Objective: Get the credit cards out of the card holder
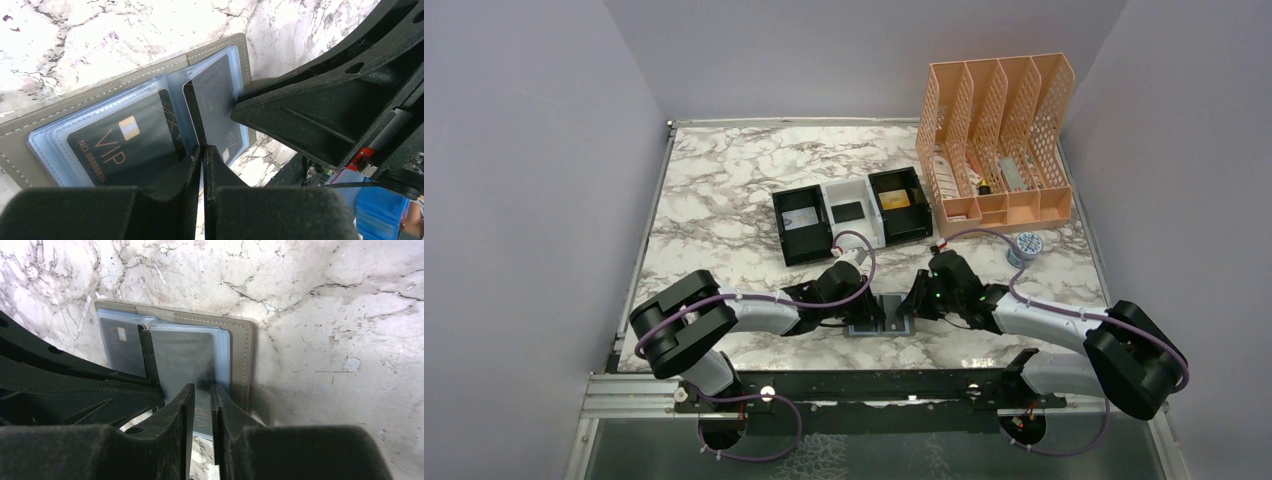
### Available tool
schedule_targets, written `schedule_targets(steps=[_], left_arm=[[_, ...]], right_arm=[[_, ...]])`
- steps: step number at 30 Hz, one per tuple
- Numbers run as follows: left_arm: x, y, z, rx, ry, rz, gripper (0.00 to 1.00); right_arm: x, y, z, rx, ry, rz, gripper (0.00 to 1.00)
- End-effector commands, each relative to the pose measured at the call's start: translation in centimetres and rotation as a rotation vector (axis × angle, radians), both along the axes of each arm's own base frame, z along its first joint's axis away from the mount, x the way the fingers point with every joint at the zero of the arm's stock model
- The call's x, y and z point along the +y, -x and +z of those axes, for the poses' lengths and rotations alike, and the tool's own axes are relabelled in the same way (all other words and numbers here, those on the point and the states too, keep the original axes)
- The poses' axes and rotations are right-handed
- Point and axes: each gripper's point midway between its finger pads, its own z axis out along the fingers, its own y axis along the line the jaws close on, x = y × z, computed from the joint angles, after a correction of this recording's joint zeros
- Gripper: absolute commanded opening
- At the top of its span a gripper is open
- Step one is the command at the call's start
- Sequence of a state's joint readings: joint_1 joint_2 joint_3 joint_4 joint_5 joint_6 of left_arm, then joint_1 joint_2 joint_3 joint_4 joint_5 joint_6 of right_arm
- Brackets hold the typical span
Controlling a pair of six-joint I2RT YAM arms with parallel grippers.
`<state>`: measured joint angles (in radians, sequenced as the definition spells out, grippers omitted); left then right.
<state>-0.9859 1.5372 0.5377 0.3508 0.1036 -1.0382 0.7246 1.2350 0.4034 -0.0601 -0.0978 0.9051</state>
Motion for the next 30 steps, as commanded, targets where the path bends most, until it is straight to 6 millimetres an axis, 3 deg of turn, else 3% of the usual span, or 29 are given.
schedule_targets(steps=[1,14,17,20,24,27,30], left_arm=[[-0.1,0.2,0.8,-0.015,0.022,-0.003,0.07],[1.7,-0.5,0.6,-0.032,-0.076,0.028,0.04],[1.5,-0.6,0.7,-0.039,-0.063,0.026,0.05],[1.1,-0.6,0.8,-0.036,-0.049,0.017,0.04],[0.8,-0.6,0.8,-0.035,-0.038,0.010,0.04],[0.7,-0.7,0.8,-0.036,-0.036,0.011,0.05],[0.6,-0.7,1.0,-0.039,-0.032,0.008,0.05]], right_arm=[[-3.8,2.5,-3.8,0.112,0.189,-0.023,0.20],[-3.0,1.9,-2.5,0.072,0.164,0.014,0.20],[-1.8,1.4,-0.5,0.013,0.112,0.075,0.20],[-0.1,0.7,2.9,-0.089,0.012,0.137,0.24],[2.5,1.3,6.3,-0.143,-0.134,0.260,0.24],[3.4,1.7,5.9,-0.107,-0.174,0.281,0.24],[2.4,1.2,3.1,-0.030,-0.077,0.206,0.24]])
